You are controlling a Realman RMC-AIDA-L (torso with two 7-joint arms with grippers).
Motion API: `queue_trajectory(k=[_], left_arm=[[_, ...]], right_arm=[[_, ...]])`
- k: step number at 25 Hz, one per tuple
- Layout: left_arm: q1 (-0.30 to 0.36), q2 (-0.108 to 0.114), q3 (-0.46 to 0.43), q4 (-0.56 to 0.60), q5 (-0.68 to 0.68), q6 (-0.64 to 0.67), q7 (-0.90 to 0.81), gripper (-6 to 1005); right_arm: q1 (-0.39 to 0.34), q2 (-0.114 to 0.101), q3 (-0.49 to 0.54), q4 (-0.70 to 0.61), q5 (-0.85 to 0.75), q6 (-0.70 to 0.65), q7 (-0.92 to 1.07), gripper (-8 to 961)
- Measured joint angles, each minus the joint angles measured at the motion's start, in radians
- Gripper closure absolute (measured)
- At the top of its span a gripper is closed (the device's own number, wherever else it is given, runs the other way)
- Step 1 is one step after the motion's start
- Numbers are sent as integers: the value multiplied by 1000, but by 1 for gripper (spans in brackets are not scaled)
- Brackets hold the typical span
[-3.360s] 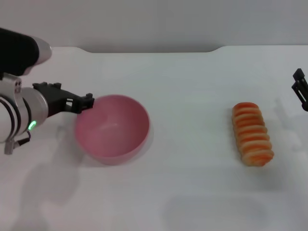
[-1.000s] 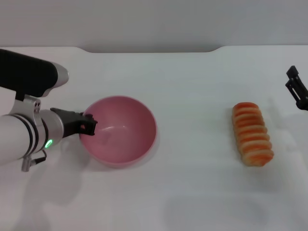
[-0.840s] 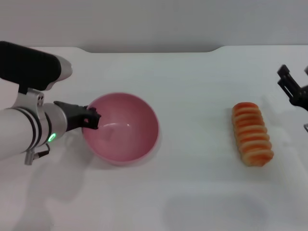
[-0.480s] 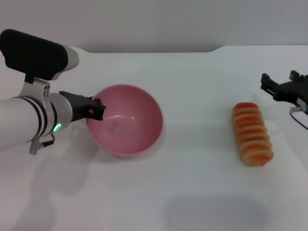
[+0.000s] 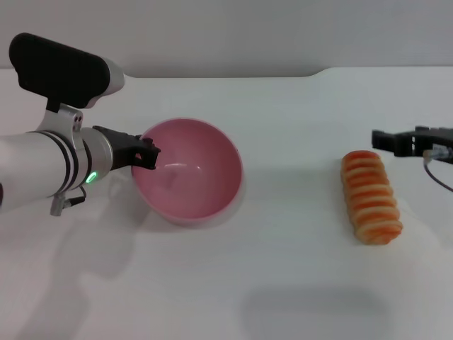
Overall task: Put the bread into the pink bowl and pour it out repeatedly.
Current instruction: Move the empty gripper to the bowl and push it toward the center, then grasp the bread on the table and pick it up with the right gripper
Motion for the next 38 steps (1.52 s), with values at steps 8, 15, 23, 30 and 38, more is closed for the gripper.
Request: queue_trajectory(k=[8,15,23,30,38], left_arm=[[-20,0,-9,-27,-2,21,0,946],[-26,1,-9,-26,-2,20,0,945],[-30,3,-9,-26,-1,20,1,945],[-38,2,-9,-26,-1,17,11,948],[-39,1,-9,-26,-1,15,12,948]], right_arm=[[22,8,10,99,-17,14,9,187],[106,10,-12,228,-5,-22,12,187],[166,11,-34,292,12,-47,13,188],[218,9,-48,400,57,-85,5,189],[259,7,-76,463,58,-100,-8,190]])
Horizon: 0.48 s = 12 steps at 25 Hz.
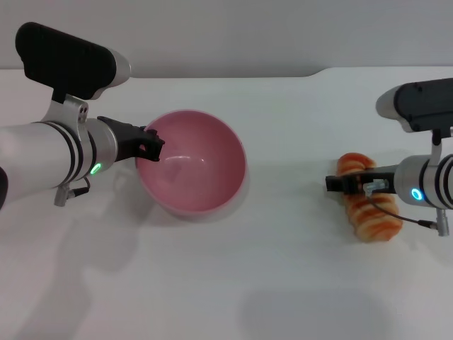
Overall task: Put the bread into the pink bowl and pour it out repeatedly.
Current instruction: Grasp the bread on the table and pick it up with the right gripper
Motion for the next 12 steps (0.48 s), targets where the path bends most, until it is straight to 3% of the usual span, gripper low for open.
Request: queue_trajectory(k=[3,8,12], left_arm=[[0,1,0,0,0,0,0,948],[0,1,0,0,0,2,2,948],[-1,2,0,-2,0,4,2,949]], right_arm=[[-18,-1,0,-37,10,9,-30,190],[-58,-3,0,-140,2,21,-57,319],[-84,-3,6,-233,-17,43,-63,475]])
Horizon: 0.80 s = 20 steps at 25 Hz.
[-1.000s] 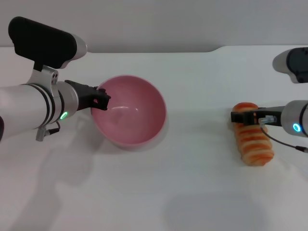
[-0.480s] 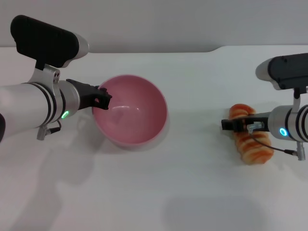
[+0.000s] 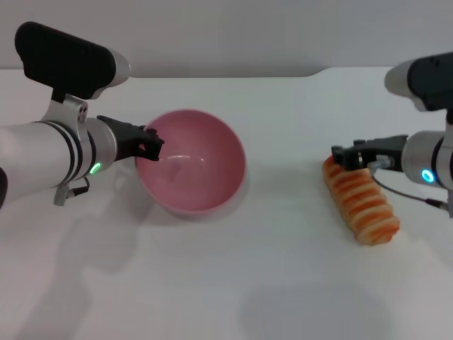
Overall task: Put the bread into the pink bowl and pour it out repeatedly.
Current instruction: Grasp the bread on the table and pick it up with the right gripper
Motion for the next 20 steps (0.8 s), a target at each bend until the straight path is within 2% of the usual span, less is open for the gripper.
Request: queue_trajectory(k=[2,5,13,18,20], left_arm=[[0,0,0,-1,0,0,0,949],[-1,0,0,-1,0,1,0,949],[-2,-3,5,-1,0,1,12,949],[-4,-3,5,-1,0,0,12,949],[-6,-3,7,-1,0,-2,12,948]], right_arm=[[-6,0,5,-36,-16,19,0,553],[-6,1,11,-51,-20,37,0,607],[17,5,-26,50,-15,-6,1,752],[11,6,-19,50,-15,-21,4,662],[11,6,-19,50,-14,-22,6,499]])
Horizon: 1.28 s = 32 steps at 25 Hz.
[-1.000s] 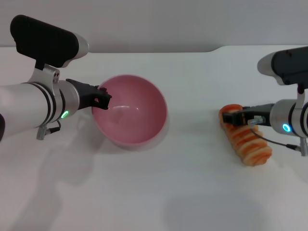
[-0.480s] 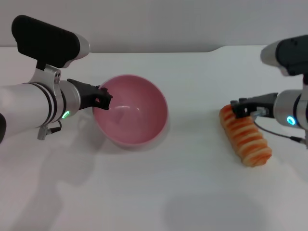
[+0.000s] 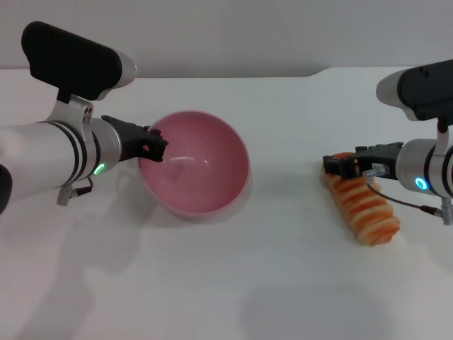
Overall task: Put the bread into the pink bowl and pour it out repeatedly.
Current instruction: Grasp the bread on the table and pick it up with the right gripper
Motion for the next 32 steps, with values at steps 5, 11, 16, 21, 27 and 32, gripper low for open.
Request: queue_trajectory(k=[5,11,16,21,27,32], left_arm=[[0,0,1,0,0,-3,0,948],[-5,0,2,0,0,-5,3,948],[-8,0,4,4,-12,-7,14,949],[-8,0,4,5,-15,-8,19,949],[-8,1,3,8,-23,-9,26,948],[-12,1,1,3,-23,-9,26,949]], right_arm=[[4,0,0,24,0,-1,10,228],[19,0,-10,84,5,-15,13,148],[47,0,-12,154,34,-45,15,115],[66,-1,-13,183,40,-49,16,116],[56,-4,-16,143,21,-19,25,191],[60,-6,-11,141,12,-11,17,292]])
